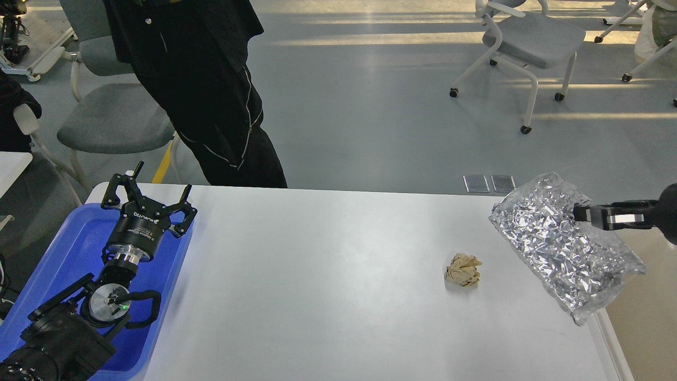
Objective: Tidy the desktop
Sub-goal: 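Lift the foil packet with the right gripper toward the white bin, then release the foil packet into the white bin with the right gripper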
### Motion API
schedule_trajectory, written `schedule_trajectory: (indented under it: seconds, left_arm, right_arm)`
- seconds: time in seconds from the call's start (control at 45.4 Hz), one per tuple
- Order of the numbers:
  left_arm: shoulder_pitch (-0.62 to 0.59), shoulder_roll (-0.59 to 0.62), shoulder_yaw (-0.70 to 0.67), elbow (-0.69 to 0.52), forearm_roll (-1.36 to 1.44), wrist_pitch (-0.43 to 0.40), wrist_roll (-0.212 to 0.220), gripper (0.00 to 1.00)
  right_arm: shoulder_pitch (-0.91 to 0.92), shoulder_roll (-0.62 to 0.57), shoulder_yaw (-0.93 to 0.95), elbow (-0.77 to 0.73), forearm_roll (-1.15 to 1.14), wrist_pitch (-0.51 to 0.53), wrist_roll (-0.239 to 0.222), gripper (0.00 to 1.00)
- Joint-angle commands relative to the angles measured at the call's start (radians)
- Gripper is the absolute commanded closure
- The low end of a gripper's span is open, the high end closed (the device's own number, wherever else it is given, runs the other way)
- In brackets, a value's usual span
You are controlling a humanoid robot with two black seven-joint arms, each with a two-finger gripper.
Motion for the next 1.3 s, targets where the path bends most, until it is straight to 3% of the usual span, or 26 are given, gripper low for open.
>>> schedule_trajectory:
  seconds: [0.0,0.22,0.353,0.727,1.036,1.278]
  left_arm:
    - [0.000,0.000,0.000,0.000,0.000,0.000,0.000,0.00]
    - [0.000,0.000,0.000,0.000,0.000,0.001,0.000,0.00]
    - [0.000,0.000,0.000,0.000,0.000,0.001,0.000,0.00]
    - [0.000,0.000,0.000,0.000,0.000,0.000,0.000,0.00]
    - [0.000,0.000,0.000,0.000,0.000,0.001,0.000,0.00]
    - [0.000,0.000,0.000,0.000,0.000,0.001,0.000,0.00]
  right_arm:
    - [0.027,-0.020,-0.002,-0.009,0.010,0.022,0.001,1.00]
    - [0.020,-0.026,-0.011,-0.094,0.059,0.004,0.003,1.00]
    - [-0.023,-0.018,-0.020,-0.184,0.149,-0.068,0.007,1.00]
    - [-0.219,0.022,-0.021,-0.482,0.482,-0.204,0.116,1.00]
    - [-0.377,0.222,-0.017,-0.865,0.772,-0.219,0.147,1.00]
    - [-0.483,0.356,-0.002,-1.054,0.922,-0.220,0.156,1.00]
